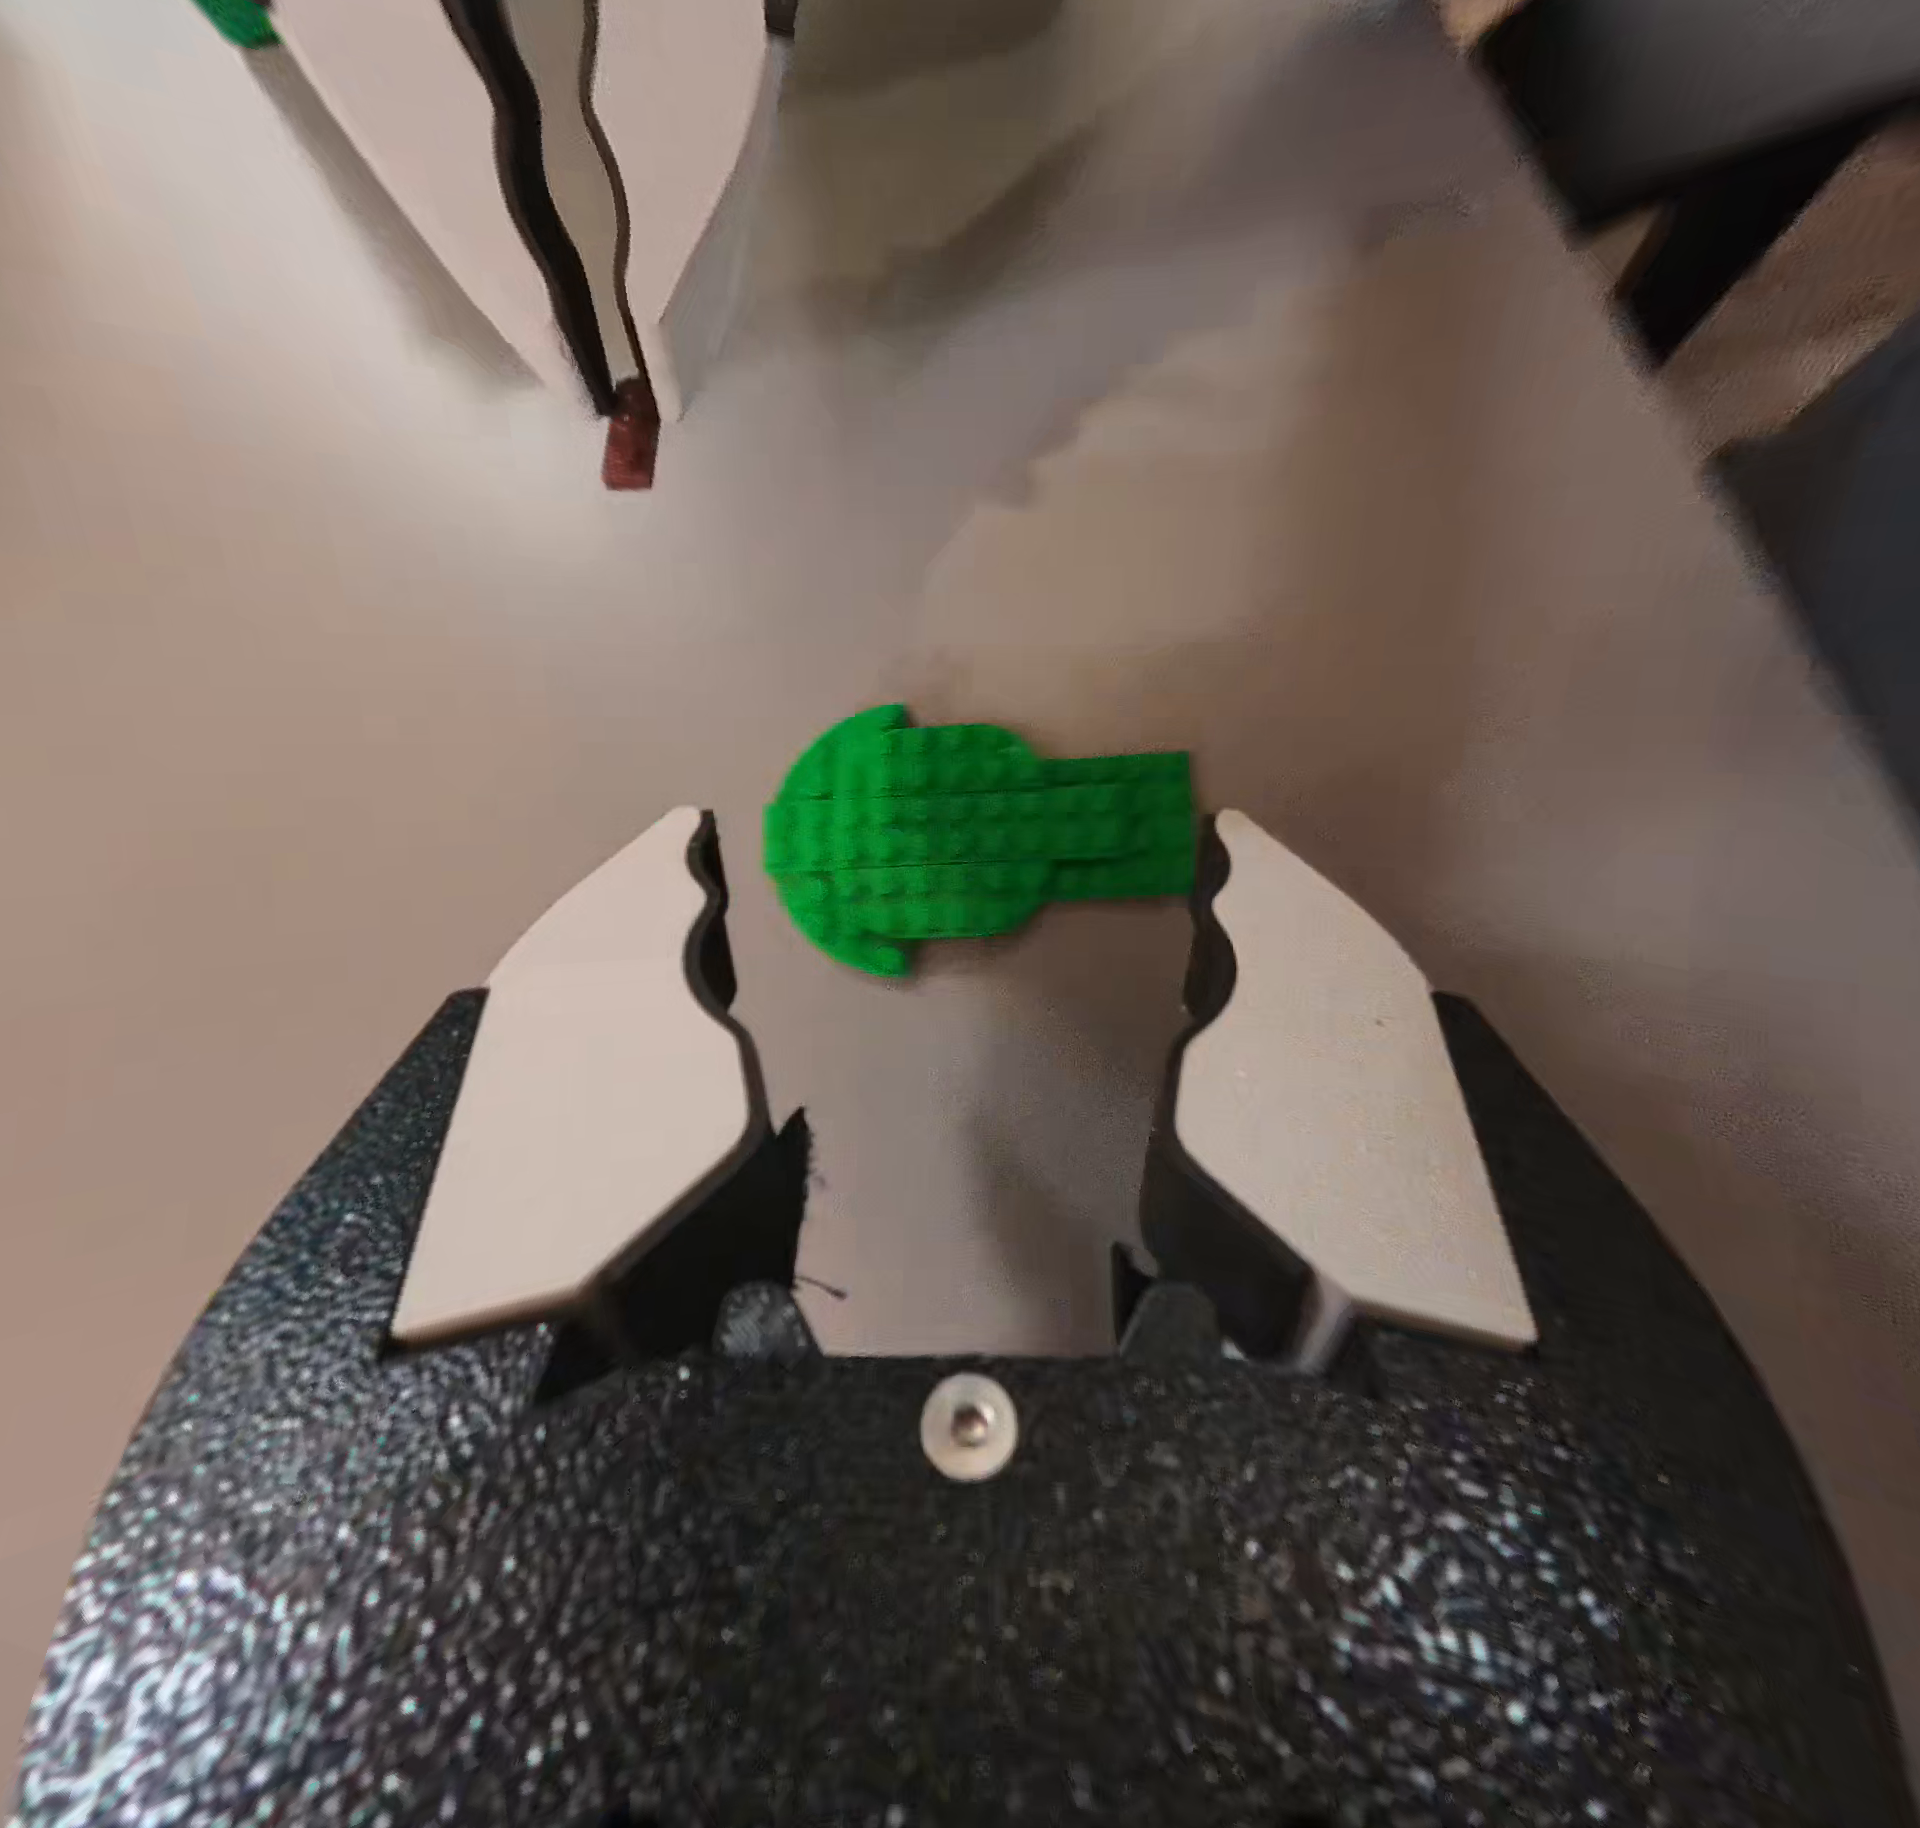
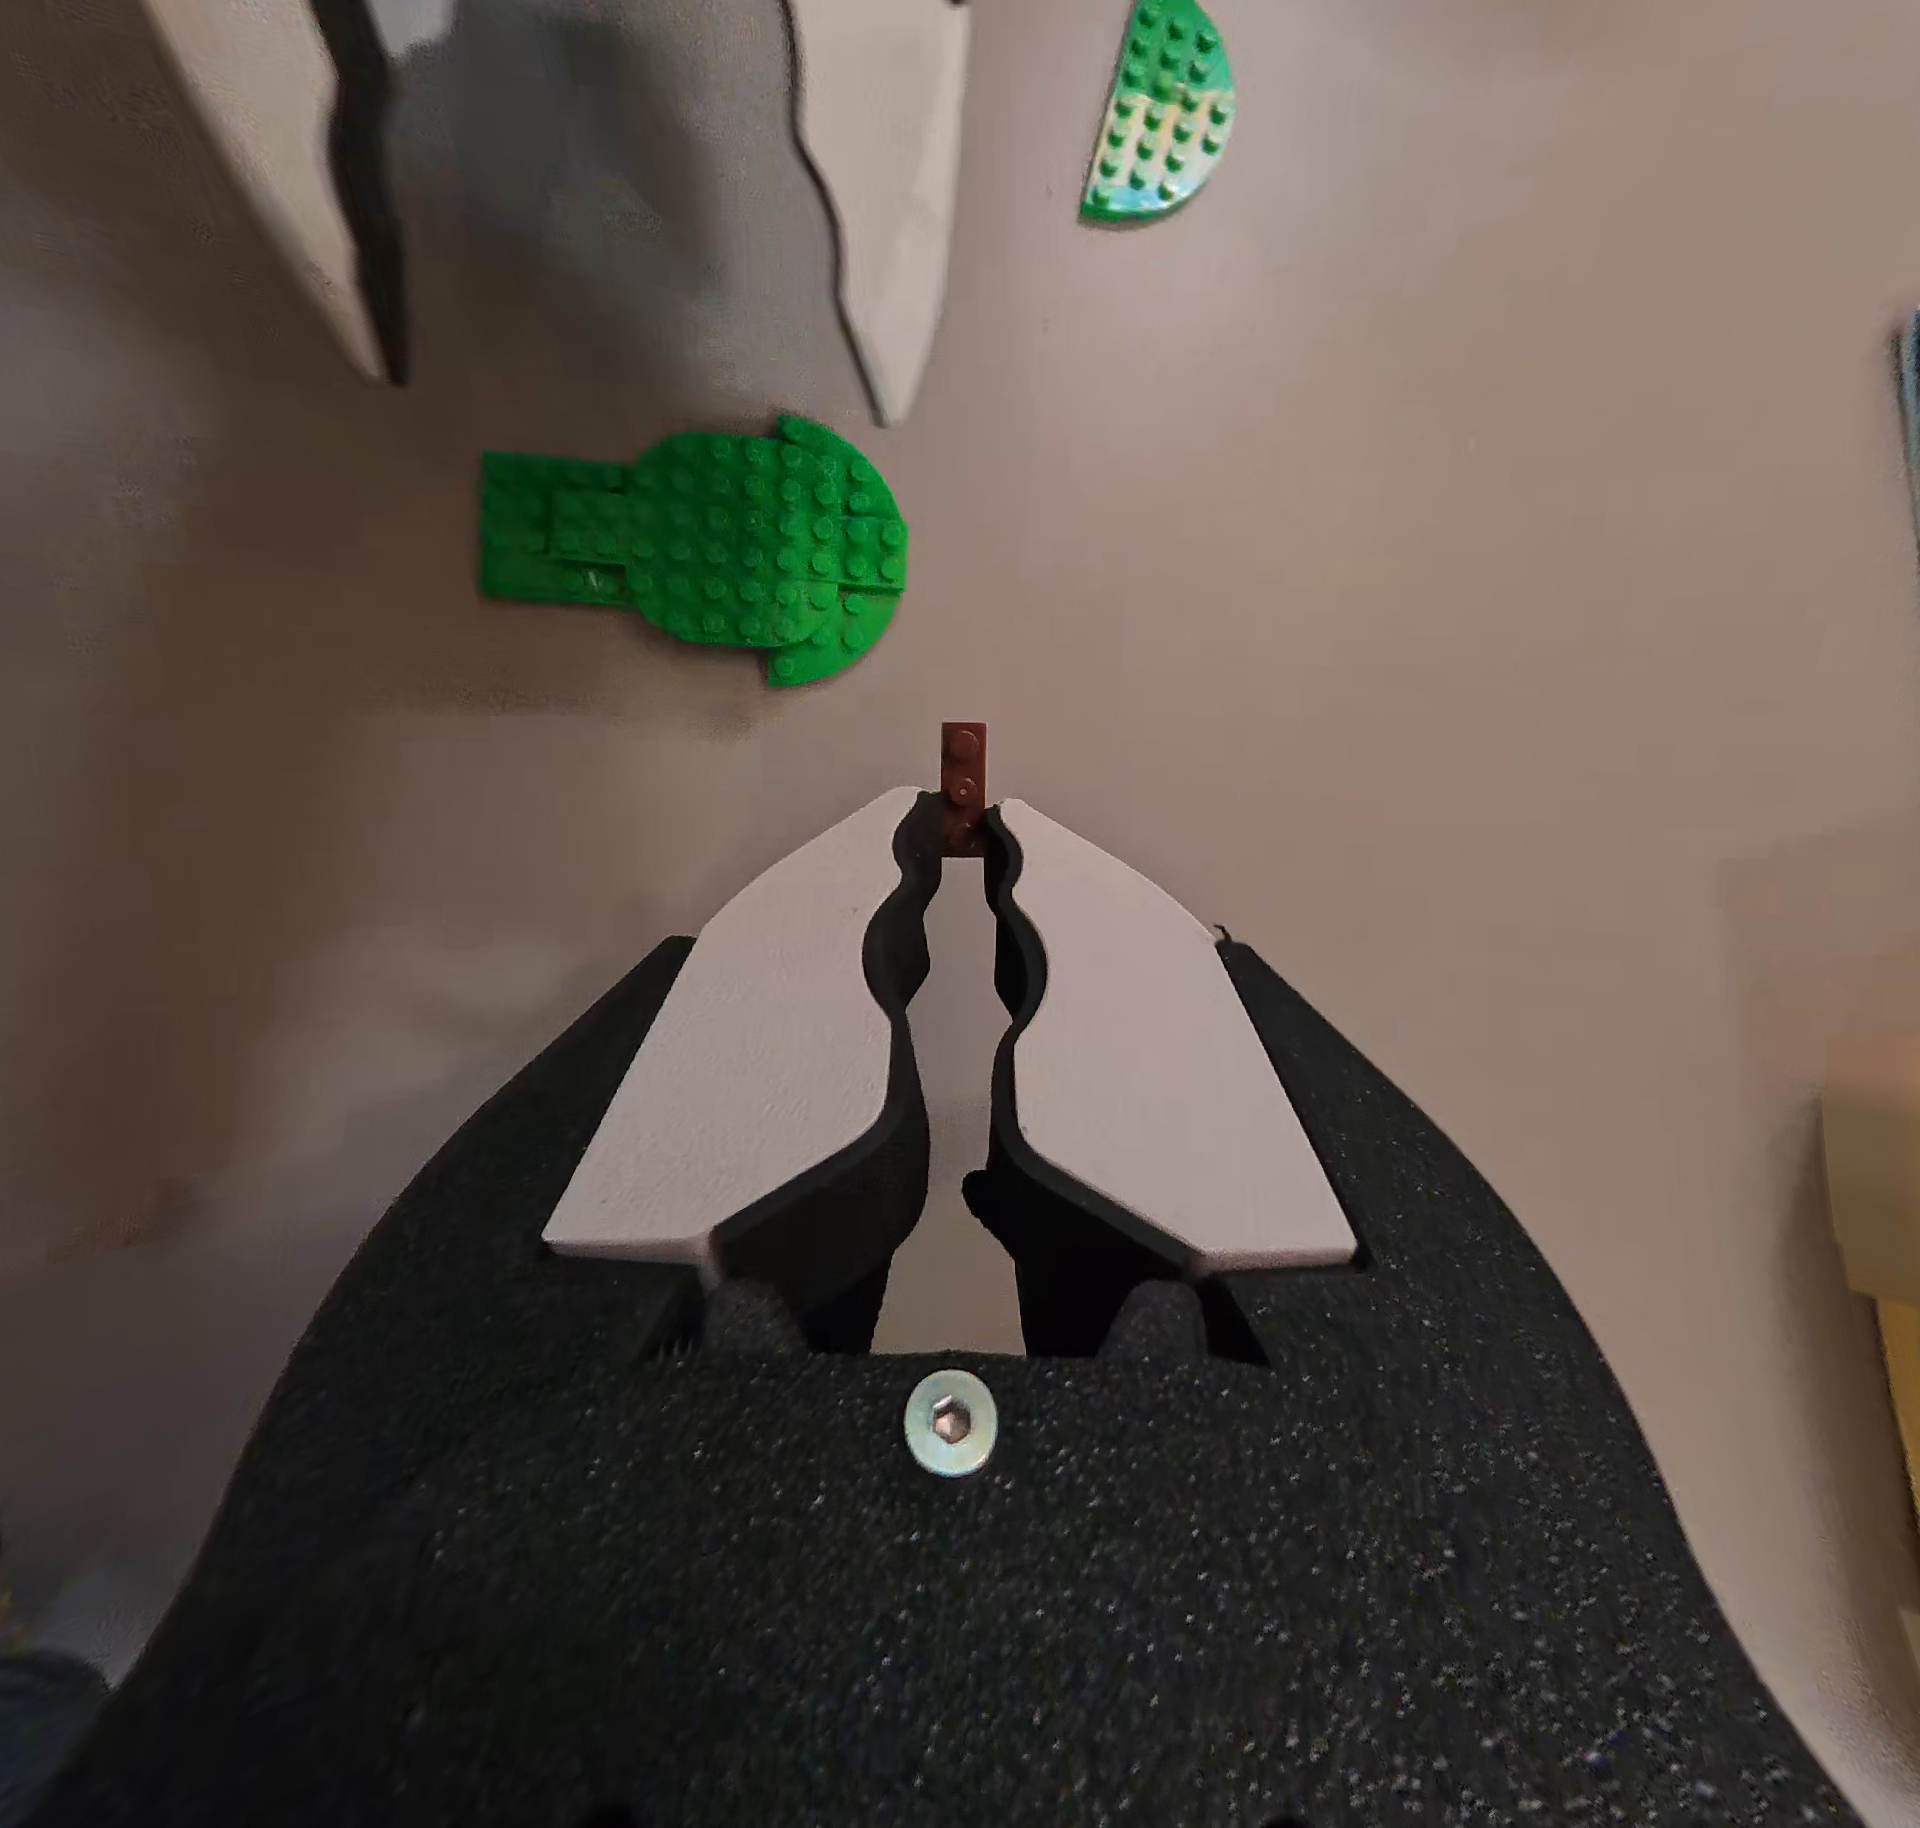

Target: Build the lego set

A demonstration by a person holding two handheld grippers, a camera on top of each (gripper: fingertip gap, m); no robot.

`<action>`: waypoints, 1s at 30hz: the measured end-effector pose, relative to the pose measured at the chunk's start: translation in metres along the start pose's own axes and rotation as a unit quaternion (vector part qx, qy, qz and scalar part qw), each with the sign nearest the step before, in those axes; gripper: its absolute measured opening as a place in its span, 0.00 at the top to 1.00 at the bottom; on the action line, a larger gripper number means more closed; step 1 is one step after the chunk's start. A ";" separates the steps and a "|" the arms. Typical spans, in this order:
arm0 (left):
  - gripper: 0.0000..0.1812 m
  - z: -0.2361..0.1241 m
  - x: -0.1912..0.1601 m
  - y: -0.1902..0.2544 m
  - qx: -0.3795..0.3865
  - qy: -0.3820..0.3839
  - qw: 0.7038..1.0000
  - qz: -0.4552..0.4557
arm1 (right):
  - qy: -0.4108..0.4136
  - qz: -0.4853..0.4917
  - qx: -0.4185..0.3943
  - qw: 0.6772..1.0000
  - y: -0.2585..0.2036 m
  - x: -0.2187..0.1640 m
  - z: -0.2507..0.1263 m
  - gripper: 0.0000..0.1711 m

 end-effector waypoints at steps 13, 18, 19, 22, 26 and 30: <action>0.45 0.026 -0.007 -0.011 -0.153 -0.169 0.972 0.060 | 0.012 0.056 -0.001 0.998 -0.022 -0.022 -0.022 0.96; 0.53 0.004 -0.011 -0.001 -0.160 -0.158 0.973 0.045 | 0.011 0.050 0.013 0.999 -0.027 -0.018 -0.013 0.96; 0.50 0.007 -0.008 -0.002 -0.142 -0.139 0.978 0.061 | 0.013 0.050 0.014 0.999 -0.027 -0.017 -0.012 0.96; 0.46 0.022 -0.004 0.007 -0.117 -0.121 0.981 0.097 | 0.017 0.052 0.017 0.998 -0.030 -0.014 -0.010 0.96; 0.46 0.031 -0.001 0.025 -0.084 -0.103 0.988 0.079 | 0.017 0.049 0.016 0.999 -0.038 -0.014 -0.013 0.96; 0.46 0.026 -0.009 0.033 -0.036 -0.062 0.997 0.042 | 0.023 0.051 0.022 0.998 -0.043 -0.014 -0.014 0.96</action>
Point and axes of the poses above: each gripper's, where its closed fingertips meet, z out along the fingers, x out of its top, y = z × x across the jaws, the point moved 9 cm from there along -z, back along the fingers, and after that the axes turned 3 degrees about z, right-handed, at the moved point
